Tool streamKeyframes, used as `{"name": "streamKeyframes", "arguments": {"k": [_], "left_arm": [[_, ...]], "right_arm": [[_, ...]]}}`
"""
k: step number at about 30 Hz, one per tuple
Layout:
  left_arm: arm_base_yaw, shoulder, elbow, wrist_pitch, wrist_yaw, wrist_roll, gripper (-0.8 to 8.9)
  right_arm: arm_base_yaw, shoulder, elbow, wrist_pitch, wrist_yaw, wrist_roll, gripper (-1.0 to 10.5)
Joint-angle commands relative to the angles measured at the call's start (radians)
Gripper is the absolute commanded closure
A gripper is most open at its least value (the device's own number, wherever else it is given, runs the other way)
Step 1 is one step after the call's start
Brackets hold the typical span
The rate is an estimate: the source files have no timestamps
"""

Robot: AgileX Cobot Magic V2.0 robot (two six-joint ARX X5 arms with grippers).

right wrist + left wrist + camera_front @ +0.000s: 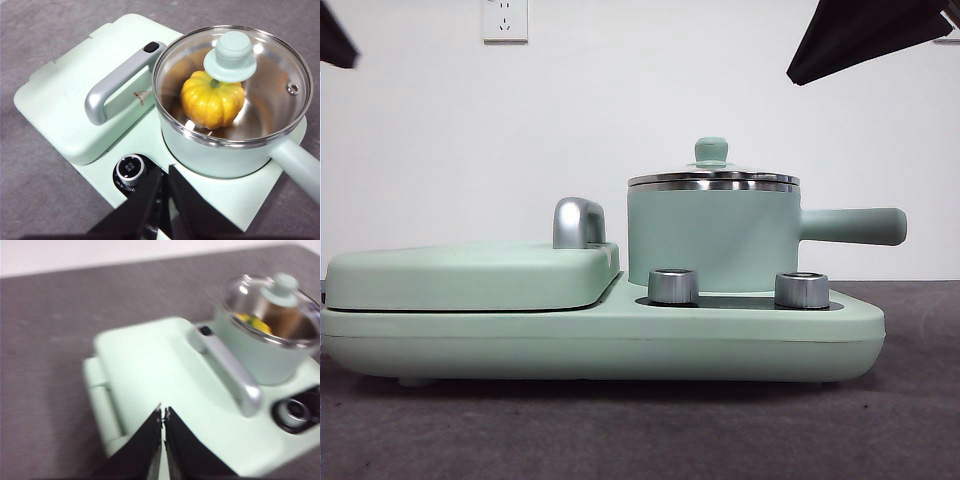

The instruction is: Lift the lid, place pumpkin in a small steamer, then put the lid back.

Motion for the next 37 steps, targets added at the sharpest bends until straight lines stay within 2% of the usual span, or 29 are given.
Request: {"name": "streamKeyframes", "arguments": {"k": [1, 10, 14, 21, 28, 37], "left_arm": [[0.056, -0.053, -0.039, 0.040, 0.001, 0.018, 8.07], [0.219, -0.243, -0.194, 0.102, 0.000, 0.017, 8.07], [0.265, -0.326, -0.301, 0.200, 0.001, 0.010, 8.07], [0.303, -0.491, -0.523, 0.360, 0.001, -0.005, 8.07], [0.322, -0.625, -0.643, 0.363, 0.001, -0.011, 8.07], [0.323, -0.627, -0.670, 0.366, 0.001, -0.008, 8.07]], "right_arm": [[0.010, 0.004, 0.006, 0.008, -0.001, -0.003, 9.3], [0.010, 0.004, 0.006, 0.008, -0.001, -0.003, 9.3], [0.010, 0.004, 0.006, 0.008, -0.001, -0.003, 9.3], [0.010, 0.004, 0.006, 0.008, -0.001, -0.003, 9.3], [0.010, 0.004, 0.006, 0.008, -0.001, -0.003, 9.3], [0.010, 0.004, 0.006, 0.011, -0.001, -0.003, 9.3]]}}
